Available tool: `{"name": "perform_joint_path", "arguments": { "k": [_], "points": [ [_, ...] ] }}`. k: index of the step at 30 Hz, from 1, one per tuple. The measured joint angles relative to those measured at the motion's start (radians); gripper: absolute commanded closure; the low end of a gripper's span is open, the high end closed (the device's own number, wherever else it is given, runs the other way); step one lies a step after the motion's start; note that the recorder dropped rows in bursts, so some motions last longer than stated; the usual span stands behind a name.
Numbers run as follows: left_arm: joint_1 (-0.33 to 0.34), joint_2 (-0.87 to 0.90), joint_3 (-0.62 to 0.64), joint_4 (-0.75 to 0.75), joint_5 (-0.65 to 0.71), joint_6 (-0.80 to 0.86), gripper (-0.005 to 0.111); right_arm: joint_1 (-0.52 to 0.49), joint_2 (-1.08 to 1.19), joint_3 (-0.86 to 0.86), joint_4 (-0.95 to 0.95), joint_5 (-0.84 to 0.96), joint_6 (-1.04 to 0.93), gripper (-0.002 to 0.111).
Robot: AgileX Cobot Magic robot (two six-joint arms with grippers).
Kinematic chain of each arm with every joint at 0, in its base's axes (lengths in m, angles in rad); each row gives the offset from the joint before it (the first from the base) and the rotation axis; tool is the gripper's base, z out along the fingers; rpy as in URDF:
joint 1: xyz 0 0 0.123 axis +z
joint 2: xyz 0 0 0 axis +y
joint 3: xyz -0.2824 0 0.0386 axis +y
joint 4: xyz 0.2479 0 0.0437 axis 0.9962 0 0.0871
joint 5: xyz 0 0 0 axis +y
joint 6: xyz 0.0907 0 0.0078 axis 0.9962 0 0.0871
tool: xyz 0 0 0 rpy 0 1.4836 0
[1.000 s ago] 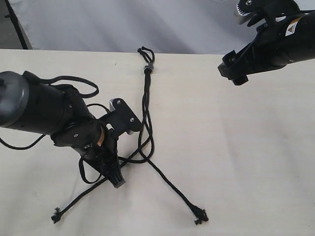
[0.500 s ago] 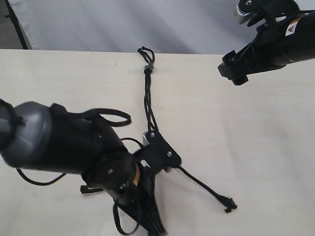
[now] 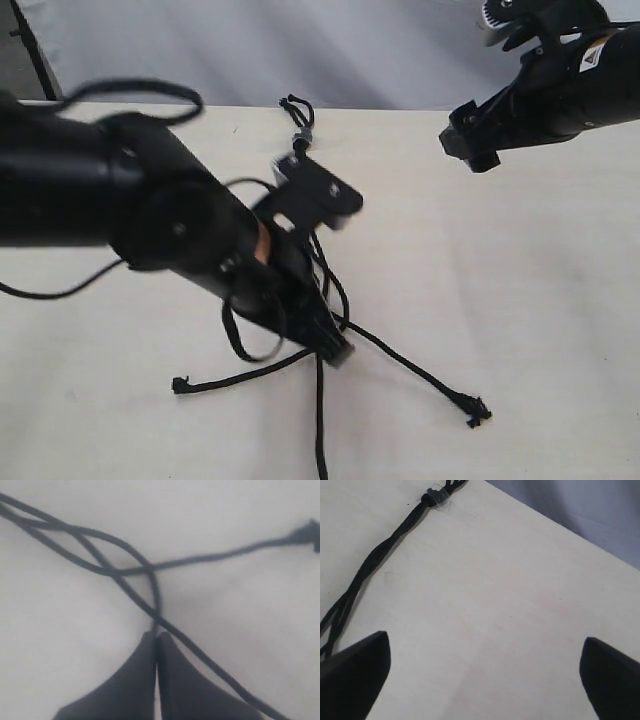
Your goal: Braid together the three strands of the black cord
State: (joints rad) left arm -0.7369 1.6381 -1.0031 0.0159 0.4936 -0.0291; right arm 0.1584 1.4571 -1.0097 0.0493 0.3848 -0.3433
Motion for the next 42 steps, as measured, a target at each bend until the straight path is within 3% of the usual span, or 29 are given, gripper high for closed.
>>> {"name": "perform_joint_path", "arguments": {
  "k": [5,10,15,21,28,30,32,37,42],
  "points": [
    [0.161,-0.156,0.0,0.045,-0.002,0.0,0.107,0.061,0.0,0.0,0.056,0.071,-0.028,0.013],
    [0.315,-0.264,0.0,0.08,0.0,-0.002,0.107,0.23,0.029,0.0,0.095,0.134,-0.039,0.013],
    [0.416,-0.306,0.021,0.105,-0.008,-0.002,0.107,0.423,0.122,0.0,0.114,0.233,-0.039,0.013],
    [0.485,-0.308,0.06,0.127,-0.077,-0.002,0.107,0.594,0.257,0.0,0.129,0.277,-0.008,0.013],
    [0.49,-0.327,0.06,0.129,-0.079,-0.002,0.107,0.668,0.383,0.0,0.129,0.279,0.051,0.016],
    [0.49,-0.329,0.06,0.129,-0.079,-0.002,0.107,0.673,0.412,0.0,0.123,0.279,0.076,0.026],
    [0.49,-0.329,0.06,0.131,-0.075,-0.002,0.107,0.673,0.436,0.0,0.098,0.279,0.108,0.045],
    [0.49,-0.329,0.06,0.131,-0.069,-0.002,0.107,0.673,0.452,-0.008,0.034,0.271,0.137,0.108],
    [0.49,-0.329,0.06,0.131,-0.069,-0.002,0.107,0.673,0.443,-0.012,-0.007,0.269,0.138,0.108]
  ]
}}
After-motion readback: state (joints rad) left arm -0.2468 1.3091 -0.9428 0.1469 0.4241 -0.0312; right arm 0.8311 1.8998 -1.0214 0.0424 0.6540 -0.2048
